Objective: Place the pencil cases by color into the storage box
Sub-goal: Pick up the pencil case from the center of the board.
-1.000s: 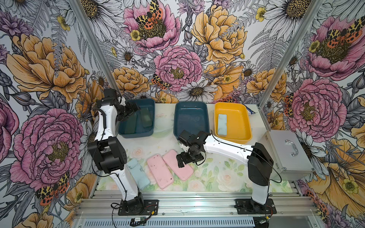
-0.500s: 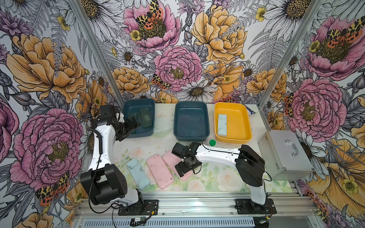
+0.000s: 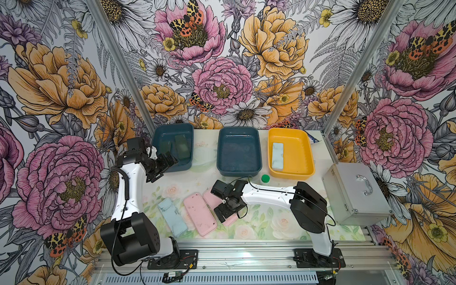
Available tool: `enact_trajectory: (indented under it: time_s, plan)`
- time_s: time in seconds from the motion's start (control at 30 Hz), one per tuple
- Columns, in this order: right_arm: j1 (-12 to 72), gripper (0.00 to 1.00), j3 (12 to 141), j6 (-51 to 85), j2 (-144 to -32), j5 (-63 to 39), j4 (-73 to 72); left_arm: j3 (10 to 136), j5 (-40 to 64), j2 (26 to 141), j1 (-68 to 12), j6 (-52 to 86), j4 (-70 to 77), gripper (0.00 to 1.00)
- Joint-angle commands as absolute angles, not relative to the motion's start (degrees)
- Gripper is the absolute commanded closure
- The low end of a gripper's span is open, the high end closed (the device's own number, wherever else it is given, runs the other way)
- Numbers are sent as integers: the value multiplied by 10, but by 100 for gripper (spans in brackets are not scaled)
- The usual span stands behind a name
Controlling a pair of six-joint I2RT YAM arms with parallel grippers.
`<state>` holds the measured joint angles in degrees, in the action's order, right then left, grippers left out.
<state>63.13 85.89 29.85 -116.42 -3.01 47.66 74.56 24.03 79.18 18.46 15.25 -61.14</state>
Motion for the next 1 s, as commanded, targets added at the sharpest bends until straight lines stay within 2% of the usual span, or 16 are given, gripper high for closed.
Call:
enact_trajectory:
  time_s: [0.0,0.23,0.53,0.77,0.97]
  plan:
    - [643,0,855,286,-1202,-10,489,738,256,778,191,161,-594,1]
    - [656,1,835,303,-1213,14,491,725,258,770,193,163,-591,1]
    - [657,23,801,297,-1164,40,490,713,263,768,197,175,-577,1]
    - [652,31,799,282,-1070,40,534,708,271,765,197,184,-568,1]
    - [624,35,881,253,-1002,20,639,681,278,754,196,207,-539,1]
